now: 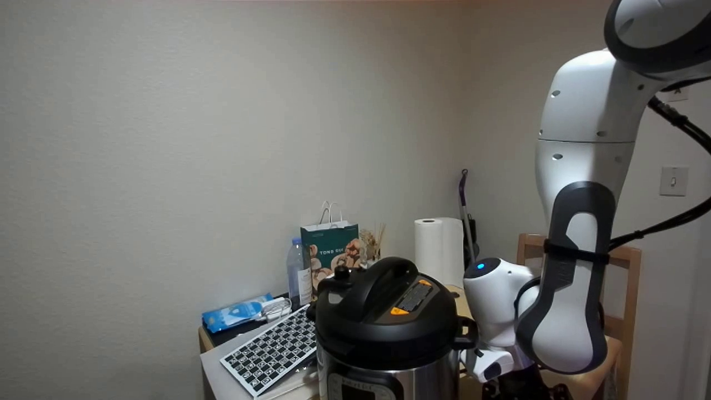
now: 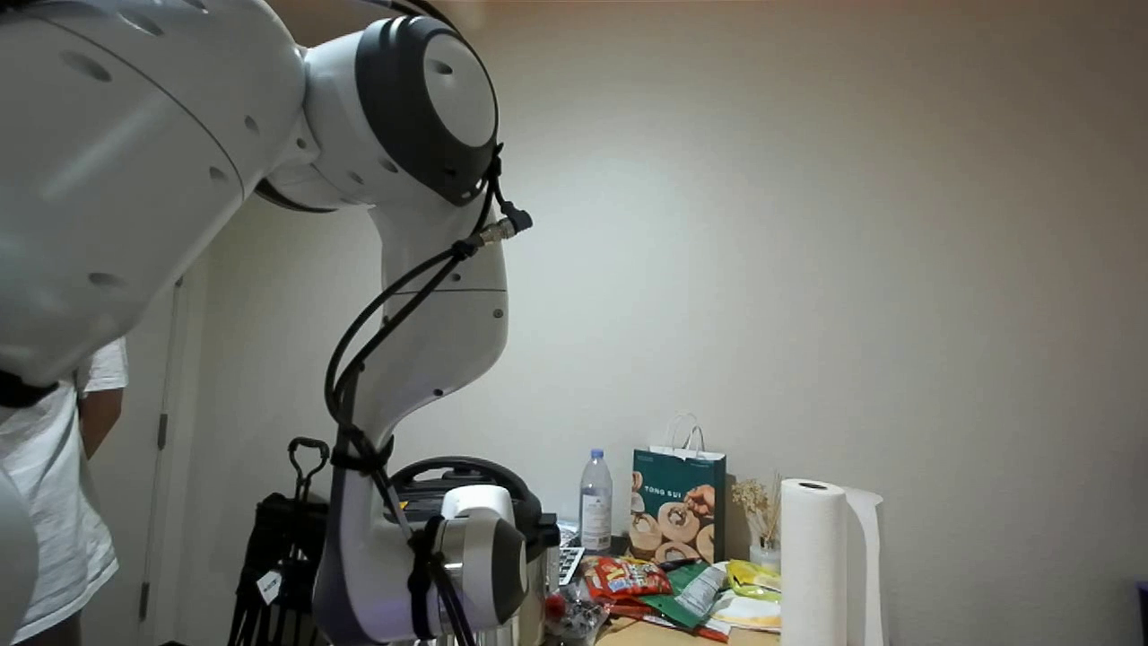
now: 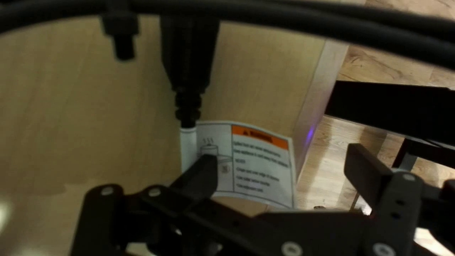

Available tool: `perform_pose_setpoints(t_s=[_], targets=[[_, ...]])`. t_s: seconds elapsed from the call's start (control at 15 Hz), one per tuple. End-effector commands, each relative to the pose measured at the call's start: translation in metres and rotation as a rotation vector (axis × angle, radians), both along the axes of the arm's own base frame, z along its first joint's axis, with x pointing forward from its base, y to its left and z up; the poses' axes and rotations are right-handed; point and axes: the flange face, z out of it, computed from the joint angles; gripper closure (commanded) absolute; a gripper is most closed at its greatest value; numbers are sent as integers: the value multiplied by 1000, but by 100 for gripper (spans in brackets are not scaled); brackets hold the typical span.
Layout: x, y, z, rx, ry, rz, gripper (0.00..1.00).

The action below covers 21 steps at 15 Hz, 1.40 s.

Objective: Pick up the cable

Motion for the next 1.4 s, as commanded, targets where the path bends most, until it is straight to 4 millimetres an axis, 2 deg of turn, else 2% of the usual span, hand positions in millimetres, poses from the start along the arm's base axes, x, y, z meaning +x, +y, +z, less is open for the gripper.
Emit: perform_pose_setpoints(t_s=[0.0,0.27,0.4,0.67,0.73,0.93,1.13,1.33], targets=[[1,0,0,0,1,0,0],[26,2,2,66,-92,-66,0],[25,-5,8,84,-136,-78,0],[35,-10,17,120,-215,-86,0],[38,-9,16,128,-211,-93,0],[30,-25,10,162,-112,-148,0],[32,-25,13,139,-129,-155,0],[39,2,21,154,-193,-90,0]])
